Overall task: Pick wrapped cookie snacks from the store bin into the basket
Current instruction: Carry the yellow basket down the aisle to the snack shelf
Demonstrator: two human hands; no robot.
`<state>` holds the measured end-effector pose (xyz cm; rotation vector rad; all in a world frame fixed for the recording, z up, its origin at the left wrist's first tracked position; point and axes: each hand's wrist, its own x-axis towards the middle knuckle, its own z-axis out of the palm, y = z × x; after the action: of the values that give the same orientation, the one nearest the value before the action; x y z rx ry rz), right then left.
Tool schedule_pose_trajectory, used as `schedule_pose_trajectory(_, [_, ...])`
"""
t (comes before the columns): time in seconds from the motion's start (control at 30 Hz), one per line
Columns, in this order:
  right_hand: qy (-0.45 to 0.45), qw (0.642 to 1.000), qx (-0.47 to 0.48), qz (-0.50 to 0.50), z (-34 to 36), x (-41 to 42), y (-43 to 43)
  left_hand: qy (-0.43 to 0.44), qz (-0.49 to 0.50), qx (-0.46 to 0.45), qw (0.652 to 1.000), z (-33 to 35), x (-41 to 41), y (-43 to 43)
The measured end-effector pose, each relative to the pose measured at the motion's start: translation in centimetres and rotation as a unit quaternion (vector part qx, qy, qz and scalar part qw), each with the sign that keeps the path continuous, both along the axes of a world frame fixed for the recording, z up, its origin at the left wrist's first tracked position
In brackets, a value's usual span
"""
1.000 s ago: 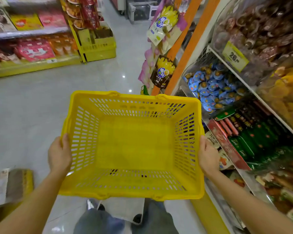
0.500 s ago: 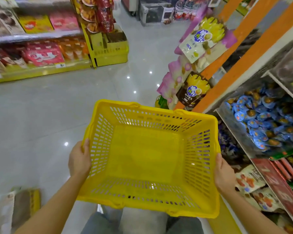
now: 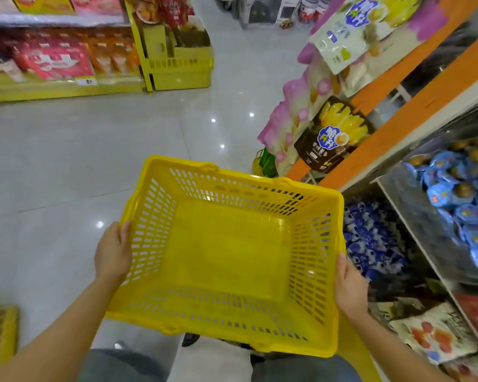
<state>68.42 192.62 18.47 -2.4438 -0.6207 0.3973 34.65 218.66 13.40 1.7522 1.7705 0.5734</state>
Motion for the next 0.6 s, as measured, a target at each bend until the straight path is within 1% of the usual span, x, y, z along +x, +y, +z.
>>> schedule_pose_trajectory(0.1, [-0.002,1.0,-0.008,-0.014,-5.6,-0.3,0.8,-0.005,-0.02,-0.009,1.0,-4.5,-0.4,0.9])
schedule_pose_trajectory(0.27, [0.005,0.999,-0.041,-0.012,-15.5,-0.5,2.2,0.0,-0.022,-0.02,1.0,-13.3,-0.6,1.8])
schedule_pose_trajectory(0.4, [-0.003,0.996,-0.088,-0.021,-23.5,-0.1,2.3,0.014,-0.017,-0.033,0.999,-19.6,-0.1,2.1])
schedule_pose_trajectory(0.6, [0.094,0.986,-0.137,0.004,-31.7,1.3,1.7,0.005,-0.009,-0.055,0.998,-27.4,0.5,1.1])
